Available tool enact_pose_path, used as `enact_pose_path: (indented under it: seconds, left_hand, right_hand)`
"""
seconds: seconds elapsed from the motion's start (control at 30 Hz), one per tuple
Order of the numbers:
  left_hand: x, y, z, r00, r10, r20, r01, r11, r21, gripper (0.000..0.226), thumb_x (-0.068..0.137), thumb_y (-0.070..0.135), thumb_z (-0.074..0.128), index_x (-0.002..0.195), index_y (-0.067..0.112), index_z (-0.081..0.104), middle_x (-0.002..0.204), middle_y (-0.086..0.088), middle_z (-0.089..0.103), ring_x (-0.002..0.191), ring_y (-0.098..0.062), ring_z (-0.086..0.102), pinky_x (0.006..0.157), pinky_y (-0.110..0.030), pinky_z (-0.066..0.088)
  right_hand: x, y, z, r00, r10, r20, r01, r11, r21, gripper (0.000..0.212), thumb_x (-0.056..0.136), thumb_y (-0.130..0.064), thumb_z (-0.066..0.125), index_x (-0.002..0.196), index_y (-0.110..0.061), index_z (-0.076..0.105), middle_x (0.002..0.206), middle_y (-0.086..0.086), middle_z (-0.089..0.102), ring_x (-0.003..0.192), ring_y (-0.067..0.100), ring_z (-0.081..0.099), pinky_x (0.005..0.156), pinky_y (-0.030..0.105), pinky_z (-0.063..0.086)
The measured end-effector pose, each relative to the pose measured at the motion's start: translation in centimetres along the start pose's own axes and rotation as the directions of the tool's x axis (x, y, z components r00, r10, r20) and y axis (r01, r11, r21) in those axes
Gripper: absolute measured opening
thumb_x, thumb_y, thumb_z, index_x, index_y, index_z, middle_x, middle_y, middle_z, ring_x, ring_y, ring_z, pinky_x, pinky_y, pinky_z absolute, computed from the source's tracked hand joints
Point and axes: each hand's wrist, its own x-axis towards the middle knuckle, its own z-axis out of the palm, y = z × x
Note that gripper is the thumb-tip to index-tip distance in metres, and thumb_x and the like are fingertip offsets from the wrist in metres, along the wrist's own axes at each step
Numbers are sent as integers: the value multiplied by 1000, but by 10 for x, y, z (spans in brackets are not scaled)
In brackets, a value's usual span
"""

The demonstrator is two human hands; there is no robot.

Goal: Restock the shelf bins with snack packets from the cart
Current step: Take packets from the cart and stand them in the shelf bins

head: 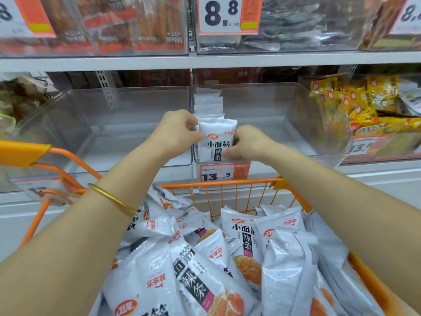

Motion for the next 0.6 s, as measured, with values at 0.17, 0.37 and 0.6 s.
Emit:
enact_pose_path:
  seconds: [0.17,0.37,0.6]
  left_hand:
    - [-1,0,-3,1000,-3,26,-1,992,129,35,90,12,59,125,7,56,122,-14,56,102,-26,56,81,-27,41]
    - [-1,0,-1,998,-10,55,2,990,144,36,90,13,59,125,10,55,119,-14,57,86,-18,49,76,-26,39]
    - [-1,8,-8,1000,-7,30,4,995,104,25,88,16,63,111,12,55,115,-10,52,84,-21,51,71,-28,38]
  right_hand:
    - [6,1,3,995,56,82,-52,998,-45,25,87,-24,66,105,-7,64,104,4,68,83,17,59,59,21,44]
    - [9,-2,4,991,79,108,-77,997,-29,23,86,-23,66,104,-8,63,105,5,68,84,17,60,58,20,44]
    - [-14,-7,-27,998,57,-22,-57,998,-19,14,85,-10,67,79,-6,55,81,16,69,73,22,70,69,32,59]
